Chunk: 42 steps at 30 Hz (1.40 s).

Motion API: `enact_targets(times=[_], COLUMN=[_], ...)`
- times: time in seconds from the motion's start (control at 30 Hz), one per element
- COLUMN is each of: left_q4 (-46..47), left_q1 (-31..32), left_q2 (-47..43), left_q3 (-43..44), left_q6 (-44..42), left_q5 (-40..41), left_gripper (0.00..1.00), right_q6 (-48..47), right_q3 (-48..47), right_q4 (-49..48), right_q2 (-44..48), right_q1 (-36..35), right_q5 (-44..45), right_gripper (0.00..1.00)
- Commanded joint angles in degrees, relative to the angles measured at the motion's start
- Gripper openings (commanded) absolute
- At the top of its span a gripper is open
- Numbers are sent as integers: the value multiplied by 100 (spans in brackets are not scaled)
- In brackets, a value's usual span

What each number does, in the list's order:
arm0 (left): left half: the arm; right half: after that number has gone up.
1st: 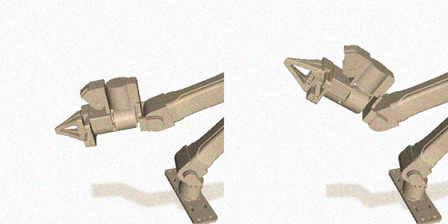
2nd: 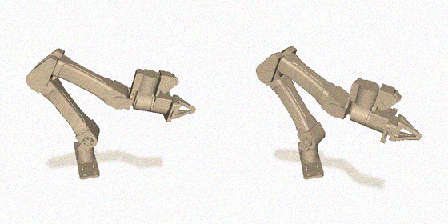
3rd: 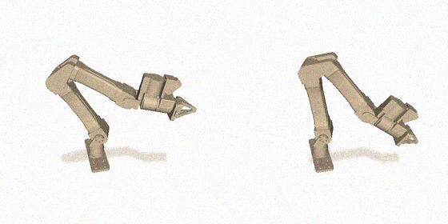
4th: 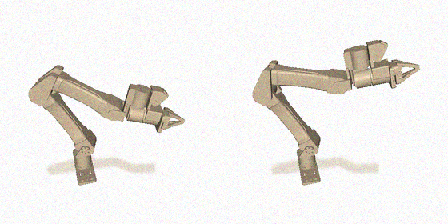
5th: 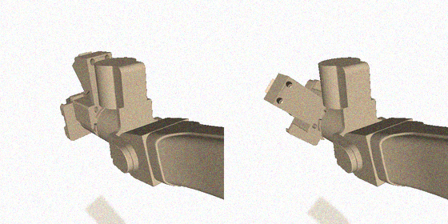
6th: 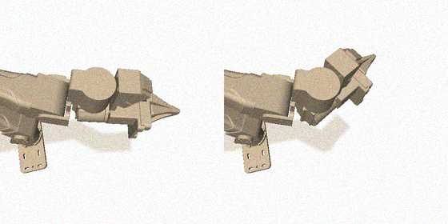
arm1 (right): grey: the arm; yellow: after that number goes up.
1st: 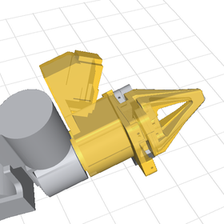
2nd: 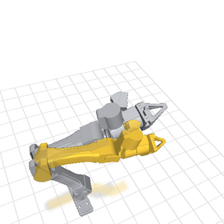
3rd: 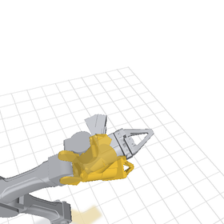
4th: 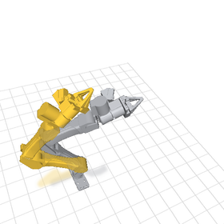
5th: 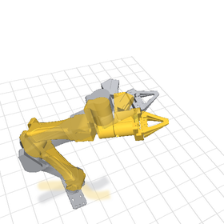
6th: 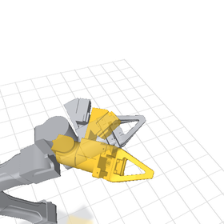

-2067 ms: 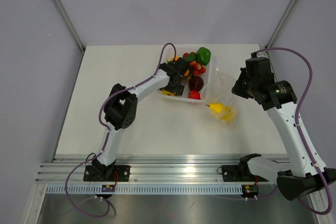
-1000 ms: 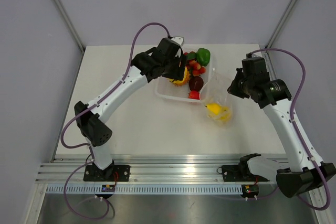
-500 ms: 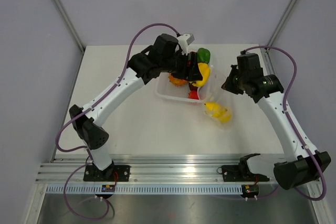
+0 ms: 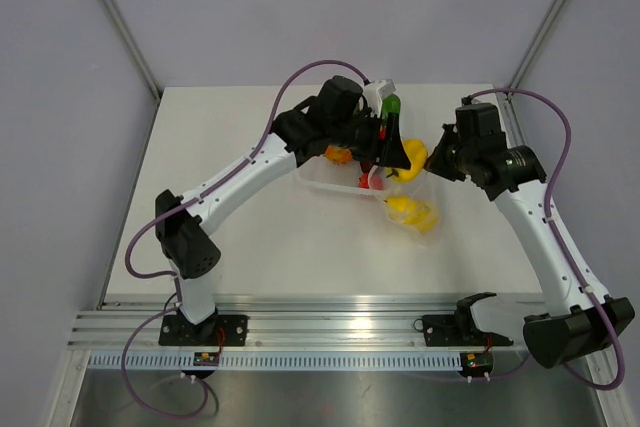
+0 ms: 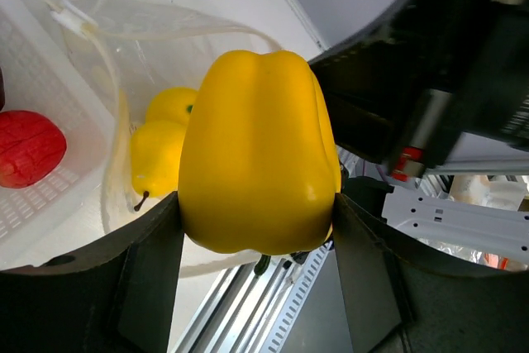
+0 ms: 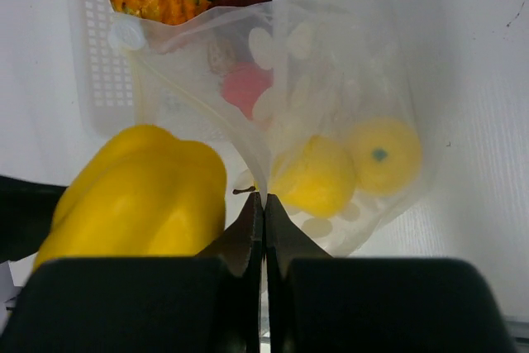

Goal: Place the food in the zip-top bag and seal the zipper
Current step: Place the fake fruit in the zipper food storage bag.

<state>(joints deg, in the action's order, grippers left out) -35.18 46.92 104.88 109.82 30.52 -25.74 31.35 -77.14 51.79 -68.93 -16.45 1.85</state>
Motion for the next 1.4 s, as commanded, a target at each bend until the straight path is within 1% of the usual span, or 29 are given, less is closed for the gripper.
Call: enact_targets(times=[0.0, 0.03, 0.07, 0.13, 0.17, 0.2, 0.23, 0.27, 0.3, 0.43, 0.6, 0.73, 0.77, 0.9, 0.97, 1.0, 1.03, 1.07, 1.1, 1.17, 1.33, 1.37], left_q4=[283, 283, 283, 240, 222, 187, 178, 161, 152, 160, 125, 414, 494, 565, 233, 57, -128, -443, -576, -788, -956, -904], left_q1=[11, 19, 19, 28, 28, 19, 19, 28, 28, 28, 11, -208, -270, -648, -728, -736, -737, -737, -737, -710, -614, -596], left_q2=[85, 94, 94, 120, 129, 138, 147, 155, 147, 42, -231, -678, -749, -829, -672, -566, -278, -127, 22, 425, 1173, 1175], left_q3=[-75, -83, -101, -101, -101, -101, -84, -84, -75, -83, -48, -399, -574, -856, -840, -665, -533, -410, -191, -67, 259, 268], left_q6=[120, 129, 121, 112, 112, 120, 121, 121, 121, 77, -178, -214, -187, -73, -151, -265, -318, -389, -424, -477, -547, -565], left_q5=[-90, -81, -63, -11, -10, -10, -2, -10, -10, -19, 24, 122, 139, 191, 682, 858, 1103, 1167, 1185, 1395, 1659, 1686], left_gripper=[37, 38, 44, 48, 51, 68, 76, 82, 93, 96, 97, 90, 86, 83, 82, 82, 82, 83, 85, 86, 89, 89], right_q6=[55, 72, 81, 99, 108, 125, 117, 125, 134, 143, 11, -103, -112, -191, -209, -226, -226, -252, -253, -270, -261, -253], right_q3=[-46, -38, -29, -20, -11, -2, -2, -11, 6, 24, 15, -134, -178, -283, -354, -380, -398, -441, -468, -512, -530, -521], right_q4=[-81, -64, -64, -55, -55, -55, -38, -29, -29, 15, 286, 577, 621, 779, 832, 876, 885, 903, 938, 956, 991, 982], right_q2=[265, 309, 327, 380, 389, 397, 397, 397, 406, 459, 520, 547, 564, 591, 600, 608, 617, 626, 635, 644, 644, 644], right_q1=[19, 19, 10, 19, 19, 19, 27, 19, 19, 19, 10, 19, 19, 27, 19, 19, 19, 19, 10, 19, 19, 19], right_q5=[-62, -53, -44, -18, -18, -18, -18, -18, -26, 35, 500, 1089, 1229, 1441, 1581, 1625, 1643, 1713, 1740, 1810, 1811, 1776], right_gripper=[0, 0, 0, 1, 1, 1, 0, 1, 0, 1, 1, 1, 1, 1, 1, 1, 1, 1, 2, 2, 2, 2])
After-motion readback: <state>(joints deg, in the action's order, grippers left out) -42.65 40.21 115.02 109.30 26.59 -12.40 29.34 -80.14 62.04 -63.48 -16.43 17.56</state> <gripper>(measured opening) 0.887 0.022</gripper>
